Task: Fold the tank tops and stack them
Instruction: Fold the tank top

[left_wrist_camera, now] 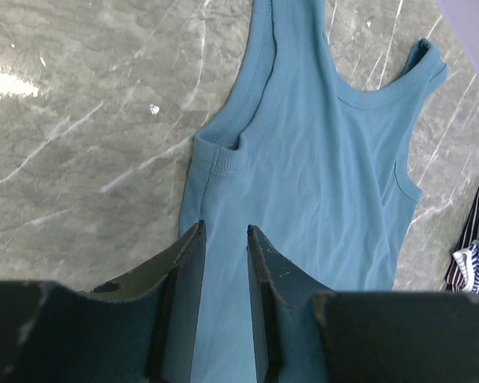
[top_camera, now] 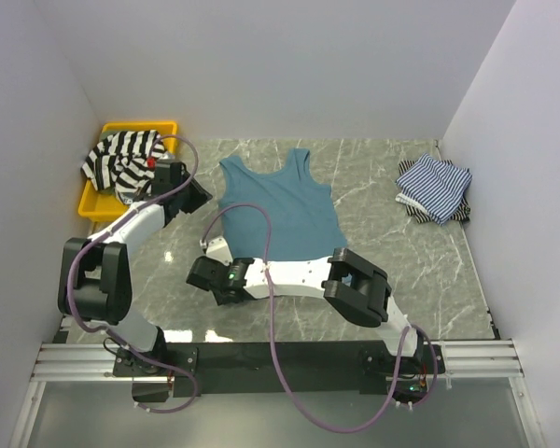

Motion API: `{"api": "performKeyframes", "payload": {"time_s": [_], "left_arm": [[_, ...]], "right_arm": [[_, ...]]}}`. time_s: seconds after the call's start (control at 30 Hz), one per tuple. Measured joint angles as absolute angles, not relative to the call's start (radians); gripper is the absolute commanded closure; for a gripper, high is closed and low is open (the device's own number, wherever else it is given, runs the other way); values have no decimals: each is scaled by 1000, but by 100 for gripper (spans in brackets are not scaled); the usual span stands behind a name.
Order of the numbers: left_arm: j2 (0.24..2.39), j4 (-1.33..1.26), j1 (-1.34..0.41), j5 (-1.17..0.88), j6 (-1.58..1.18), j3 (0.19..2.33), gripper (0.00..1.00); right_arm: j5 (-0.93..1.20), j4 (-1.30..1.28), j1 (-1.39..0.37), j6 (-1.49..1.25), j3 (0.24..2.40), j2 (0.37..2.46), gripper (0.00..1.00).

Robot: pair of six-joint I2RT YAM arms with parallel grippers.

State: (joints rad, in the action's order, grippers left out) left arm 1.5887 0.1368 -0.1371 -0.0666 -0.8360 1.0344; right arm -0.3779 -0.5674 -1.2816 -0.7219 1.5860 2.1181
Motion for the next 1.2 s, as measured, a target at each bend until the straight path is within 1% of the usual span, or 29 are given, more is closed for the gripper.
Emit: {"api": "performKeyframes", "payload": {"time_s": [0.07, 0.1, 0.13, 0.2, 0.23, 0.37, 0.53, 0.67, 0.83, 1.0, 1.1, 1.2], "left_arm": [[1581, 123, -137, -72, -836, 1017, 67], [1581, 118, -137, -75, -836, 1010, 67], [1581, 112, -137, -75, -837, 1003, 67], [1580, 108, -137, -80, -839, 990, 68], [1578, 102, -137, -82, -843, 980, 67], [1549, 71, -139, -86, -858, 916, 63], [1502, 44, -158, -84, -862, 834, 63], [1502, 0, -169, -90, -863, 779, 58], [1534, -40, -191, -94, -862, 763, 56], [1616, -71, -209, -101, -862, 775, 56], [1665, -70, -212, -99, -861, 801, 58], [1694, -72, -212, -87, -860, 823, 62]], "right_arm": [[-378, -568, -1284, -722, 1586, 2118, 66], [-376, -568, -1285, -721, 1586, 2119, 79], [-376, -568, -1287, -718, 1586, 2120, 86], [-374, -567, -1290, -723, 1585, 2123, 98], [-374, -567, -1292, -724, 1580, 2124, 100], [-379, -517, -1303, -735, 1489, 2078, 100], [-371, -494, -1316, -747, 1273, 1905, 100], [-350, -475, -1321, -758, 1180, 1809, 100], [-330, -452, -1337, -762, 1179, 1799, 100], [-321, -453, -1353, -762, 1201, 1803, 100], [-317, -453, -1353, -762, 1209, 1803, 100], [-312, -454, -1353, -762, 1210, 1803, 100]]}}
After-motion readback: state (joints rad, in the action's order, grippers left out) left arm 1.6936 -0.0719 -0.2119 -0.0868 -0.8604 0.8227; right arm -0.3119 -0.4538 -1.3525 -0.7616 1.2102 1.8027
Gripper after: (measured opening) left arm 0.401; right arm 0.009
